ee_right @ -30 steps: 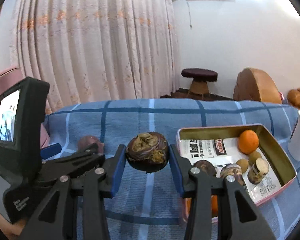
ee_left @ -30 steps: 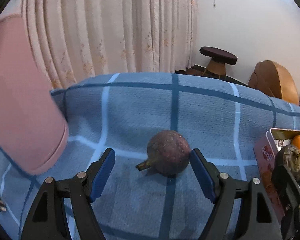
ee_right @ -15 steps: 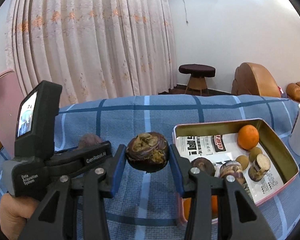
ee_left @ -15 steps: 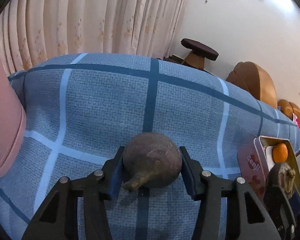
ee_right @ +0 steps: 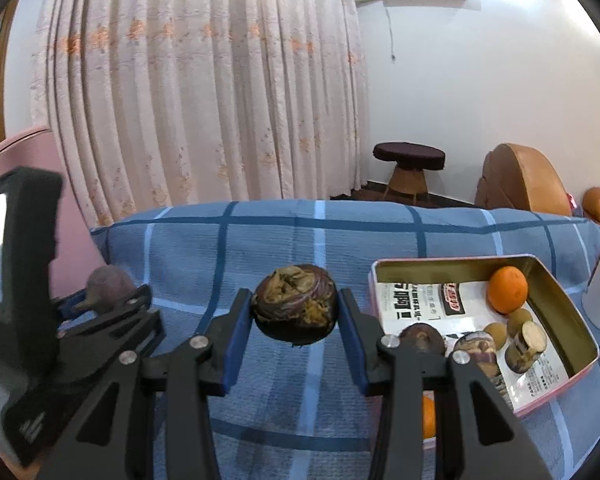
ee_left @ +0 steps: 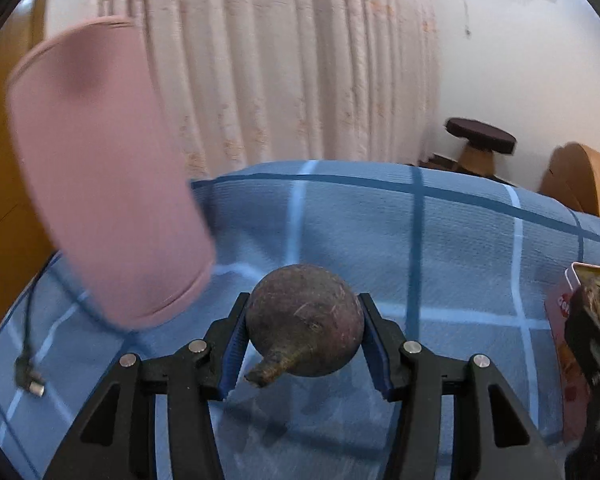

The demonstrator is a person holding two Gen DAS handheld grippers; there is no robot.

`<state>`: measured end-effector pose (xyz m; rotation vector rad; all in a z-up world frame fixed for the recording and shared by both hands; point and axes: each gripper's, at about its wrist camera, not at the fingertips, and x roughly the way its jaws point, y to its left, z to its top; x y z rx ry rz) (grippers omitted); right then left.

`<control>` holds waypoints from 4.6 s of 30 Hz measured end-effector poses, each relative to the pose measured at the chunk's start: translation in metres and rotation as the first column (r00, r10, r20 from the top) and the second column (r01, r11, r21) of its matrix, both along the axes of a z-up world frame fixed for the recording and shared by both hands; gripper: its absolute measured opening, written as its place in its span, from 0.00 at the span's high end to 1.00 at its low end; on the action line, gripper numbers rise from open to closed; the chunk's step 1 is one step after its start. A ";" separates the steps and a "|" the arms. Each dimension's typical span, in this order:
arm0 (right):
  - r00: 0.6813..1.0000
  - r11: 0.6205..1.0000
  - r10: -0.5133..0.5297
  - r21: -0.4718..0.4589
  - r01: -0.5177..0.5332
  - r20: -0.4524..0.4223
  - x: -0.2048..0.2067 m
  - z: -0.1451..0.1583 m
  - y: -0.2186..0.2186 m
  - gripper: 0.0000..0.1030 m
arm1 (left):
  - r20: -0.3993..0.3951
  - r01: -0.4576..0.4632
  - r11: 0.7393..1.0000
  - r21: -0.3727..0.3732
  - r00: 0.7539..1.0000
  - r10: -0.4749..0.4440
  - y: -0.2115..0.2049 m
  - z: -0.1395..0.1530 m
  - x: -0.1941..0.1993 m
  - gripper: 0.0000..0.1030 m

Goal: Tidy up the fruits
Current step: 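Carry the purple-red fruit and brown spiky fruit into the pink tin and release both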

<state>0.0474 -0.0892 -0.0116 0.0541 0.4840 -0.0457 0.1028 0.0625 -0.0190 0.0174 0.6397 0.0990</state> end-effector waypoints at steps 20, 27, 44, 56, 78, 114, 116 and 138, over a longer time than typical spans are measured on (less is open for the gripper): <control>0.999 0.999 0.000 -0.055 0.003 0.043 -0.057 0.001 -0.007 0.56 | 0.091 -0.008 1.000 0.016 0.996 0.007 -0.007 -0.004 -0.072 0.48; 0.999 0.998 0.002 -0.068 0.002 0.051 -0.074 0.001 -0.019 0.56 | 0.118 0.016 1.000 0.007 0.993 -0.017 -0.019 -0.001 -0.090 0.48; 0.999 0.998 -0.008 -0.054 0.010 0.040 -0.105 0.002 -0.064 0.56 | 0.120 0.130 0.991 0.010 0.984 -0.130 -0.068 0.001 -0.116 0.48; 0.998 0.997 -0.043 -0.061 0.046 0.049 -0.120 0.003 -0.098 0.56 | 0.117 0.205 0.979 0.015 0.972 -0.206 -0.106 0.003 -0.126 0.48; 0.981 0.980 -0.167 -0.093 0.176 0.094 -0.126 0.011 -0.171 0.56 | 0.150 0.340 0.940 0.014 0.929 -0.338 -0.188 0.011 -0.131 0.48; 0.974 0.980 -0.196 -0.014 0.198 0.118 -0.073 0.024 -0.190 0.56 | 0.138 0.340 0.936 -0.088 0.935 -0.326 -0.197 0.009 -0.072 0.48; 0.975 0.981 -0.189 -0.012 0.192 0.120 -0.073 0.025 -0.191 0.56 | 0.144 0.343 0.936 -0.075 0.933 -0.330 -0.200 0.009 -0.072 0.48; 0.987 0.987 -0.157 -0.032 0.157 0.030 -0.047 0.010 -0.193 0.56 | 0.036 0.282 0.956 -0.077 0.959 -0.280 -0.205 -0.002 -0.053 0.48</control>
